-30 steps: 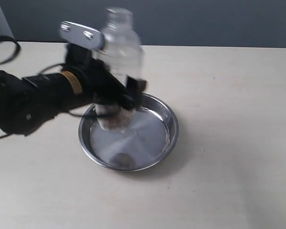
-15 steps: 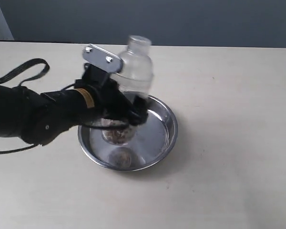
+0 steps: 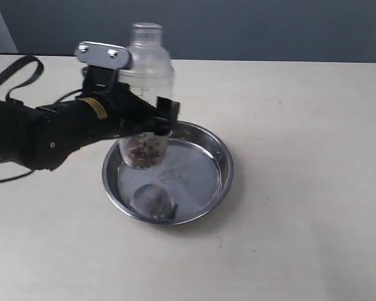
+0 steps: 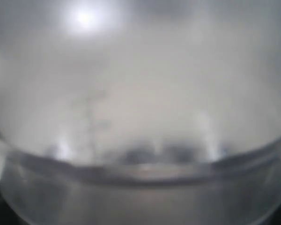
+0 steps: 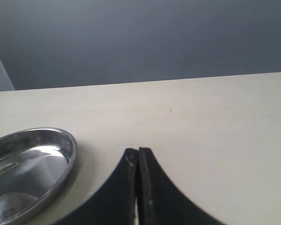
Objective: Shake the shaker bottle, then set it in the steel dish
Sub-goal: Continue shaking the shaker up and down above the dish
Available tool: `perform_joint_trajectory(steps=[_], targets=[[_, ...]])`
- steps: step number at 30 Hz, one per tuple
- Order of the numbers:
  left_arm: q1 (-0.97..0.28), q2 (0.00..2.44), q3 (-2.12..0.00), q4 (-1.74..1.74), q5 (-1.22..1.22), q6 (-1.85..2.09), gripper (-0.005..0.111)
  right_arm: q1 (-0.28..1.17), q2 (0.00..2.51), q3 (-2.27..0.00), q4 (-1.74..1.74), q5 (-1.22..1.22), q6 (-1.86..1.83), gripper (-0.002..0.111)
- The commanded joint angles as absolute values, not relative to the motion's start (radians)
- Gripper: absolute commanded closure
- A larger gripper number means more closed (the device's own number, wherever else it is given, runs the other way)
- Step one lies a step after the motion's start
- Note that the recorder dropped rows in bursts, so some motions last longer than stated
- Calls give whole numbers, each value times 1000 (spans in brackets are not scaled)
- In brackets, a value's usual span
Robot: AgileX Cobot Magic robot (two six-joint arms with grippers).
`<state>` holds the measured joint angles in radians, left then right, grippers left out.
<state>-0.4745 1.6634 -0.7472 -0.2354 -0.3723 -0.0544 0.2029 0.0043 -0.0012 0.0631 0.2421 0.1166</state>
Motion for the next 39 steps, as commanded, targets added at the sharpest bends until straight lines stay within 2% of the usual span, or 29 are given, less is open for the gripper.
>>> perform_joint_trajectory(steps=[1, 4, 5, 7, 8, 9, 12, 13, 15, 16, 17, 19, 20, 23, 24, 27, 28, 31, 32, 35, 36, 38, 39], targets=[[-530, 1627, -735, 248, -328, -79, 106, 199, 0, 0, 62, 229, 117, 109], [-459, 1651, -721, -317, -479, -138, 106, 199, 0, 0, 62, 229, 117, 109], [-470, 1648, -730, -226, -456, -146, 106, 199, 0, 0, 62, 229, 117, 109], [-523, 1626, -739, 313, -369, -157, 106, 199, 0, 0, 62, 233, 117, 109], [-546, 1616, -739, 408, -357, -202, 106, 199, 0, 0, 62, 233, 117, 109], [-532, 1619, -739, 313, -370, -213, 106, 199, 0, 0, 62, 230, 117, 109], [-455, 1656, -736, -318, -448, -170, 106, 199, 0, 0, 62, 230, 117, 109], [-472, 1650, -741, -213, -427, -173, 106, 199, 0, 0, 62, 230, 117, 109], [-532, 1623, -743, 302, -369, -174, 106, 199, 0, 0, 62, 230, 117, 109], [-547, 1616, -743, 412, -341, -201, 106, 199, 0, 0, 62, 230, 117, 109], [-527, 1616, -743, 278, -354, -192, 106, 199, 0, 0, 62, 230, 117, 109], [-473, 1636, -741, -207, -431, -214, 106, 199, 0, 0, 62, 230, 117, 109], [-483, 1639, -741, -209, -453, -257, 106, 199, 0, 0, 62, 230, 117, 109], [-557, 1606, -753, 433, -421, -267, 106, 199, 0, 0, 62, 230, 117, 109], [-549, 1604, -753, 362, -417, -268, 106, 199, 0, 0, 62, 230, 117, 109], [-487, 1631, -747, -331, -475, -152, 106, 199, 0, 0, 62, 230, 117, 109], [-496, 1633, -753, -279, -459, -152, 106, 199, 0, 0, 62, 230, 117, 109], [-628, 1614, -764, 493, -352, -276, 106, 199, 0, 0, 62, 230, 117, 109], [-639, 1614, -766, 457, -333, -287, 106, 199, 0, 0, 62, 230, 117, 109], [-568, 1649, -762, -139, -416, -133, 106, 199, 0, 0, 62, 230, 117, 109], [-569, 1654, -760, -200, -444, -110, 106, 199, 0, 0, 62, 230, 117, 109], [-585, 1639, -760, 104, -389, 0, 106, 199, 0, 0, 62, 230, 117, 109], [-576, 1635, -759, 125, -362, 18, 106, 199, 0, 0, 62, 230, 117, 109]])
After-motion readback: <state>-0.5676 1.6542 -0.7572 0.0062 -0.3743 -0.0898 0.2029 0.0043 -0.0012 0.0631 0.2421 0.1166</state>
